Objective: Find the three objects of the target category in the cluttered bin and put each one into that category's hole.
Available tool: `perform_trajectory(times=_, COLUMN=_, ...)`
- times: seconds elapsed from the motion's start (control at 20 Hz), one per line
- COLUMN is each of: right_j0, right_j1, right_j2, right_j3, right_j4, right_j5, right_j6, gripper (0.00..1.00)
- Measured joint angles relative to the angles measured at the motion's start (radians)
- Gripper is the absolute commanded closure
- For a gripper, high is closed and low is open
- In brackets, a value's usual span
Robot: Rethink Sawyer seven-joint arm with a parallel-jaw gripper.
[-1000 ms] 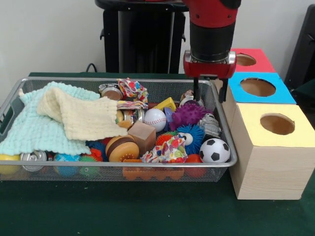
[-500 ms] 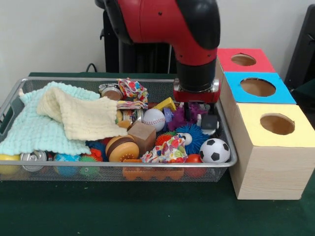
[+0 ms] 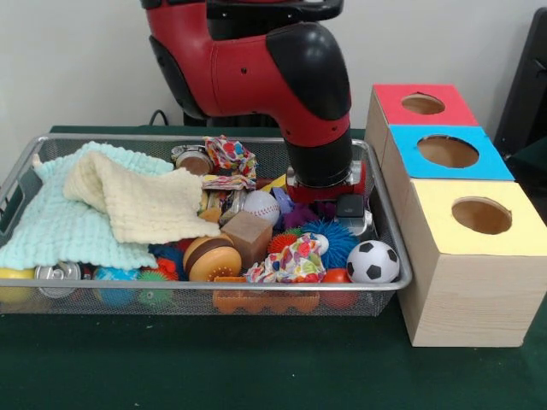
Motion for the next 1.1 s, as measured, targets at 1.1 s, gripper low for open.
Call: perform_trajectory(times=1.1, right_j0=-0.046, right_j1=-0.021, right_j2=0.072, right_j3=-0.002, right_j4=-0.119, right_j5=0.023, right_j6=0.0, gripper=0.0)
